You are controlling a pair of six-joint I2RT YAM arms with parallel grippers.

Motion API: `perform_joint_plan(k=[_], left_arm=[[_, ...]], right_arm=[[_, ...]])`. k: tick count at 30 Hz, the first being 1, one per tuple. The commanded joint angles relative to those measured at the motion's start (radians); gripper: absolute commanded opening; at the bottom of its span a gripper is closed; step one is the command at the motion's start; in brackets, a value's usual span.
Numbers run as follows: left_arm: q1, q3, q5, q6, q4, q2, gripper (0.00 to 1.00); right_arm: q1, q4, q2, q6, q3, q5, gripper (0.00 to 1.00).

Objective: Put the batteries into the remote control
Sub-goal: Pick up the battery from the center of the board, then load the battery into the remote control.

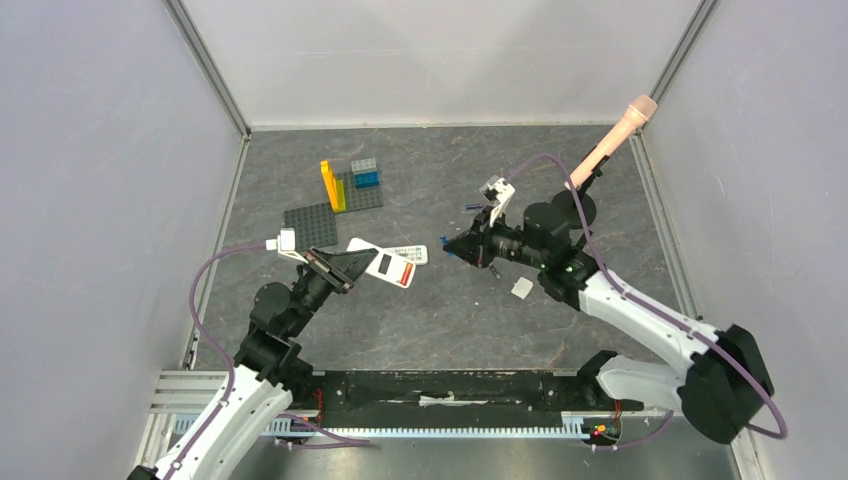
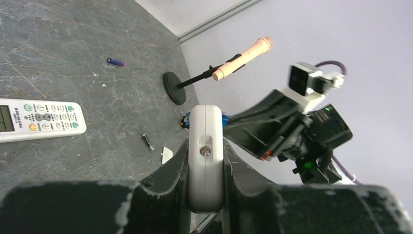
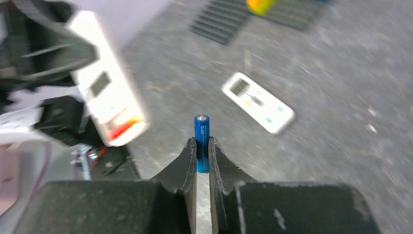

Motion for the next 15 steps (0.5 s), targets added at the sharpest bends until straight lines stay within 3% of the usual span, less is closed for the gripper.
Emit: perform_joint_plan(k=[1, 9, 15], left_arm=[[0.004, 0.017, 0.032, -0.040, 0.067, 0.003, 0.02], [0.004, -0.005, 0.180, -0.053, 0.303, 0.076, 0.02], [0.004, -0.014, 0.332, -0.068, 0.570, 0.172, 0.02]], right_arm=[[0.002, 0.325, -0.112, 0.080, -0.070, -0.343, 0.02], [0.004, 0.852, -0.207, 0.369, -0.164, -0.618, 0.03], [0.008, 1.311, -0.149, 0.726, -0.162, -0.731, 0.03]])
